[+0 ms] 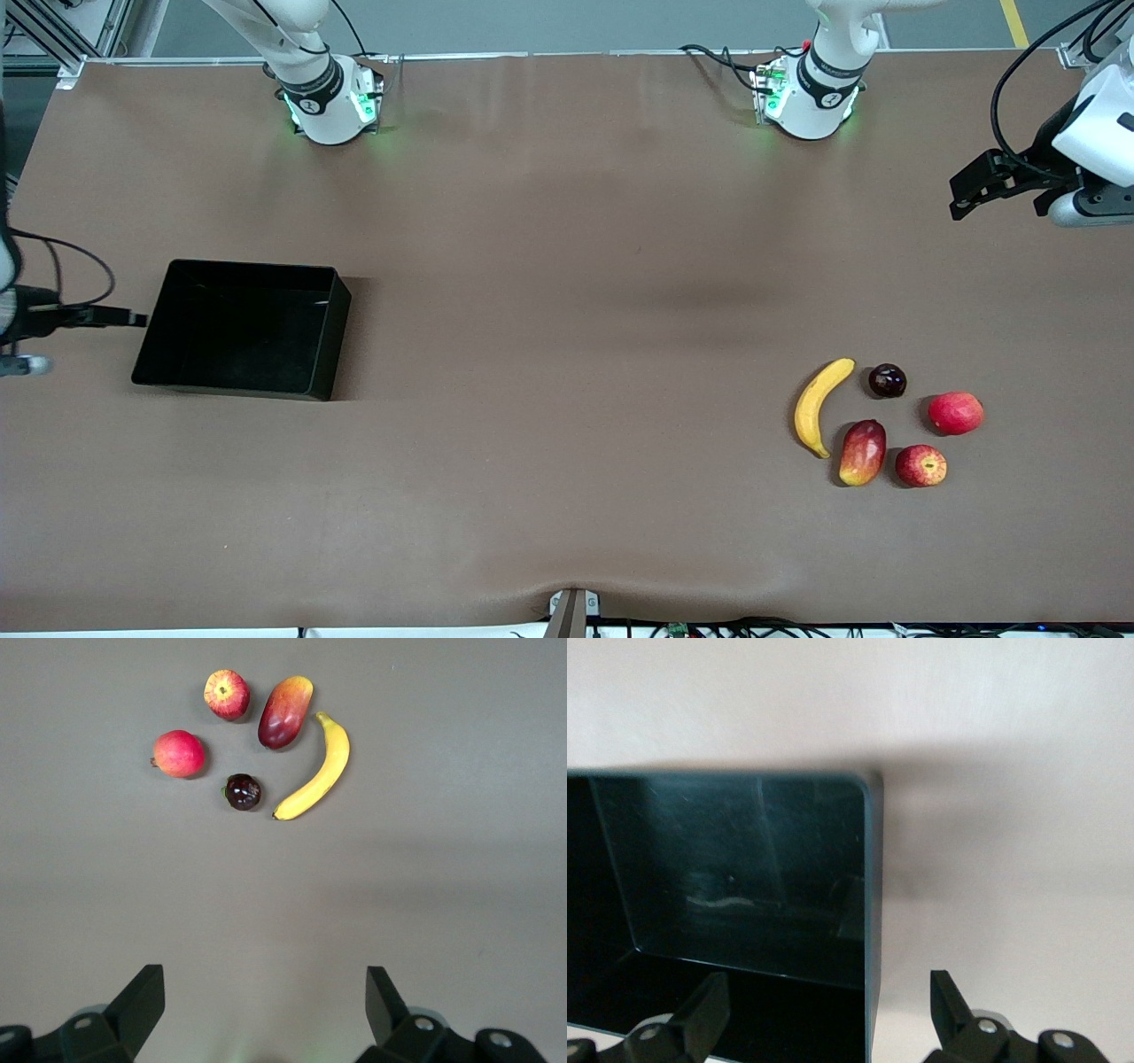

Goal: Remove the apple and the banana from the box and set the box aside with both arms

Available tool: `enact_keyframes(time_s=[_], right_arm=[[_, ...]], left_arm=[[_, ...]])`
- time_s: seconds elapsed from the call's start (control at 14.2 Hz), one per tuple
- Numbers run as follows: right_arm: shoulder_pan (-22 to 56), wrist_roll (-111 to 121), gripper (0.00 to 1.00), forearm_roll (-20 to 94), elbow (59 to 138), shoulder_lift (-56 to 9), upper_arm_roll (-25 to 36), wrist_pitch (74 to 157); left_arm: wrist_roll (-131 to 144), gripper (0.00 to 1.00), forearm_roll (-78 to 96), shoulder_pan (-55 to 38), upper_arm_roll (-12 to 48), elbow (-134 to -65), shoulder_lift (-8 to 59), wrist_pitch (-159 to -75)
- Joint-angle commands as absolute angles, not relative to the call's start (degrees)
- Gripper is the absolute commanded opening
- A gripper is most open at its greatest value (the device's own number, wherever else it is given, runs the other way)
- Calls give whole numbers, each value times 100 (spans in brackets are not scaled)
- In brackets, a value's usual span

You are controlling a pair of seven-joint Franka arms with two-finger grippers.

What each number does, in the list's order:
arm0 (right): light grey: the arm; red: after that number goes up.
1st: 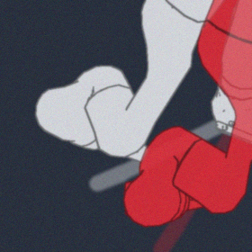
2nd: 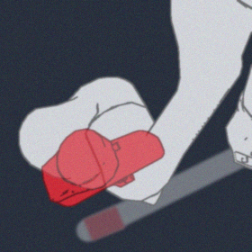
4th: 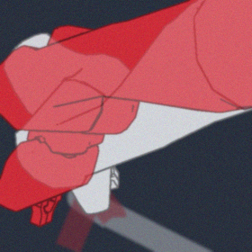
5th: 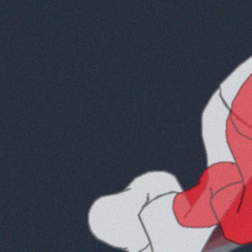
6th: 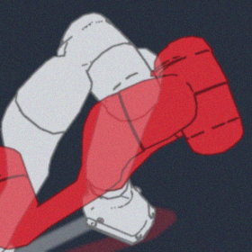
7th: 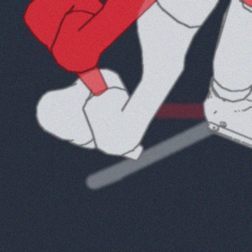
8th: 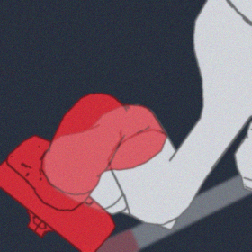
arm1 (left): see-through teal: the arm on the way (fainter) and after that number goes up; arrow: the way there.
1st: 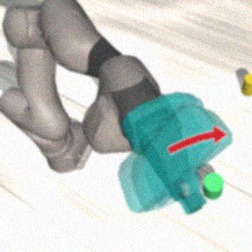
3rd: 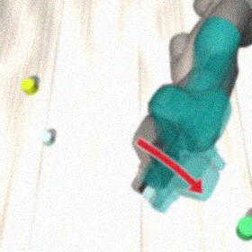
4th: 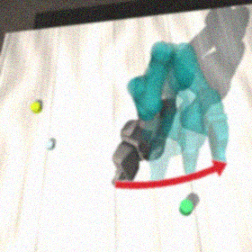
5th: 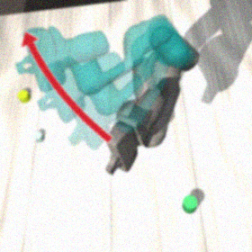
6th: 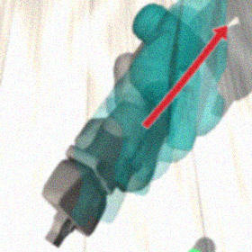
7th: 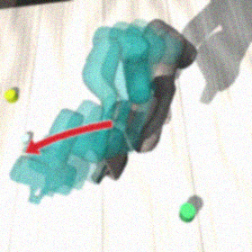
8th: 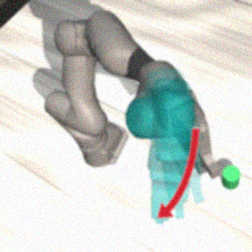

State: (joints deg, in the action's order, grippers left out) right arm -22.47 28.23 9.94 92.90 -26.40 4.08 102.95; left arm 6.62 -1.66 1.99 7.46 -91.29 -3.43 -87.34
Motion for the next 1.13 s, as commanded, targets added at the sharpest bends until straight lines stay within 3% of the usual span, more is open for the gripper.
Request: enact_keyframes(time_s=[0.0, 0.35, 0.64, 1.06], right_arm=[[-2241, 2944, 100, 976, 8414, -2698, 325, 9617], [-2040, 2962, 100, 817, 7121, -2681, 273, 9607], [-1820, 2648, 100, 905, 7049, -2452, 36, 9327], [-1188, 256, 100, 783, 7066, -1961, 70, 8702]], left_arm=[[580, 100, -26, 237, 747, -9272, -510, -8789], [668, 100, -26, 229, 791, -9272, -501, -8850], [668, 100, -26, 220, 809, -9290, -501, -8859], [668, 100, -18, 193, 826, -9308, -510, -8886]])
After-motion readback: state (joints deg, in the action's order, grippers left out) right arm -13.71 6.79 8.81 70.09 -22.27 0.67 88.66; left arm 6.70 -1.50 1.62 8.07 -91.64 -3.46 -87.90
